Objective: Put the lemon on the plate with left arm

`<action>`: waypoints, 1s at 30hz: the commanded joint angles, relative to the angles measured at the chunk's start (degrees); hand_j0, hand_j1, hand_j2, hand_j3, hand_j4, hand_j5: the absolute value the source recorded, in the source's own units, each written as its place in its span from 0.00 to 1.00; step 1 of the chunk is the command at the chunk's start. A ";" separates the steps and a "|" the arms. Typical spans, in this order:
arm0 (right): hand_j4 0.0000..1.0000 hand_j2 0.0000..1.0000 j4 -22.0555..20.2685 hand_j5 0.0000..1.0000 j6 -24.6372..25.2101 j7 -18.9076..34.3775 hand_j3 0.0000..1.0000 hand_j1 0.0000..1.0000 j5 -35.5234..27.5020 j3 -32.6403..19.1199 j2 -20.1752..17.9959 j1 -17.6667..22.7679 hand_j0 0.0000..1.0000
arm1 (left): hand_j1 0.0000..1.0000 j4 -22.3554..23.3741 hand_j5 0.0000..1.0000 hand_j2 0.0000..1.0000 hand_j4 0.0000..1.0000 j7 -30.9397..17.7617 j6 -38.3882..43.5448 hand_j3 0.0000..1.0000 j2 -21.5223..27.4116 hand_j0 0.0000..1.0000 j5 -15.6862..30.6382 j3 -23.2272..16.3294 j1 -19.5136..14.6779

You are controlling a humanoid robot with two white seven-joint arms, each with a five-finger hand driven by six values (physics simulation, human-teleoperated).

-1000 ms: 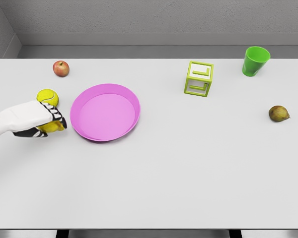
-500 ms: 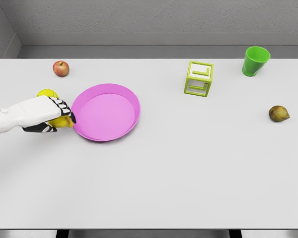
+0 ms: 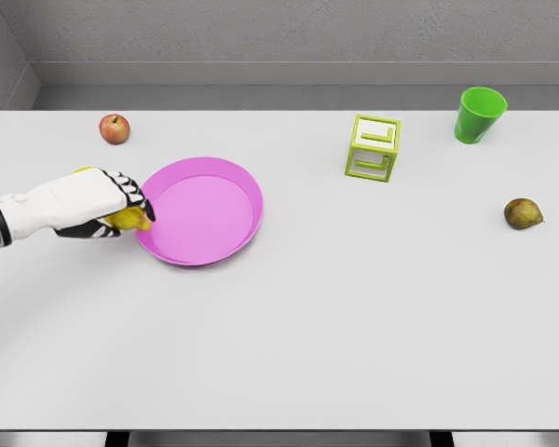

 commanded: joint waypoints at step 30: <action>1.00 1.00 0.01 1.00 -0.03 0.00 1.00 1.00 0.06 0.00 0.00 0.00 1.00 | 0.55 -0.01 0.55 0.55 0.55 0.03 0.16 0.55 -5.60 0.55 0.24 -0.30 -2.46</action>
